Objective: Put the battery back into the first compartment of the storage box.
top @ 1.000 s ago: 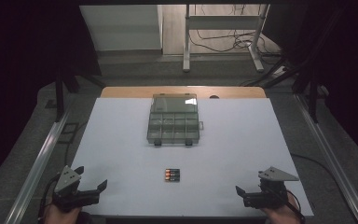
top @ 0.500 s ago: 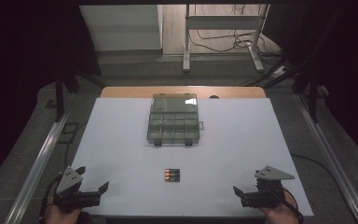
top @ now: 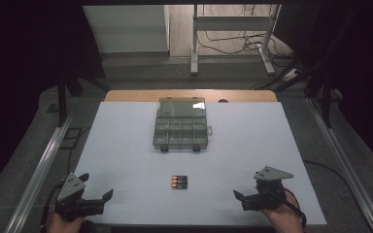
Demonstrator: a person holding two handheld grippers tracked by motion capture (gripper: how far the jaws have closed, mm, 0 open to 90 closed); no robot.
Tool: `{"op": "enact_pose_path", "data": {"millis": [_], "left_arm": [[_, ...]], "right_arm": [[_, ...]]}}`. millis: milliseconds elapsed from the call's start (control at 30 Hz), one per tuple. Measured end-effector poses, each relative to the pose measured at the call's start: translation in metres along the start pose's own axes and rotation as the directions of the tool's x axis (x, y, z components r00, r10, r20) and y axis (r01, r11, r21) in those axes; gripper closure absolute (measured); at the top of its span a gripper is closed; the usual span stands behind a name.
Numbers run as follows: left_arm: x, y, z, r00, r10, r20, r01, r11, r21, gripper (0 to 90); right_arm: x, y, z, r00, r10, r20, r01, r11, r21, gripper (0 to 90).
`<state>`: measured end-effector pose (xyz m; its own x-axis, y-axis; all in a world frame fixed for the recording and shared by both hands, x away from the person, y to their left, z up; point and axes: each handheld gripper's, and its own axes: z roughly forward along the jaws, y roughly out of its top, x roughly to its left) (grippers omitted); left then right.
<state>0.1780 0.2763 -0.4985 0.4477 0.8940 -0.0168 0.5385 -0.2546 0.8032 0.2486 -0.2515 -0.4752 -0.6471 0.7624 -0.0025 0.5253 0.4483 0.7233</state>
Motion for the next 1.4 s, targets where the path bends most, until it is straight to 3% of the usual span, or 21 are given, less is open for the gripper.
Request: {"op": "enact_pose_path", "data": {"millis": [167, 300, 833, 1100, 1400], "left_arm": [[0.000, 0.000, 0.000, 1.0000, 0.003, -0.001, -0.003, 1.0000, 0.000, 1.2], [0.000, 0.000, 0.000, 1.0000, 0.005, 0.000, -0.005, 1.0000, 0.000, 1.2], [-0.002, 0.000, 0.000, 0.9998, 0.021, -0.002, -0.021, 0.9998, 0.003, 0.9], [-0.003, 0.000, 0.001, 0.9997, 0.026, -0.002, -0.026, 0.9996, 0.006, 0.7], [-0.003, 0.000, 0.001, 0.9995, 0.033, -0.003, -0.033, 0.9994, 0.008, 0.6]], "right_arm": [[0.006, 0.009, 0.006, 0.9990, -0.034, -0.028, 0.034, 0.999, 0.001, 0.0], [0.007, 0.014, 0.012, 0.9980, -0.032, -0.053, 0.032, 0.999, 0.002, 0.0], [0.016, 0.037, 0.038, 0.9945, -0.070, -0.077, 0.075, 0.996, 0.058, 0.0], [0.020, 0.048, 0.050, 0.9944, -0.065, -0.083, 0.072, 0.993, 0.095, 0.0], [0.030, 0.061, 0.064, 0.9892, -0.107, -0.100, 0.120, 0.984, 0.131, 0.0]]}}
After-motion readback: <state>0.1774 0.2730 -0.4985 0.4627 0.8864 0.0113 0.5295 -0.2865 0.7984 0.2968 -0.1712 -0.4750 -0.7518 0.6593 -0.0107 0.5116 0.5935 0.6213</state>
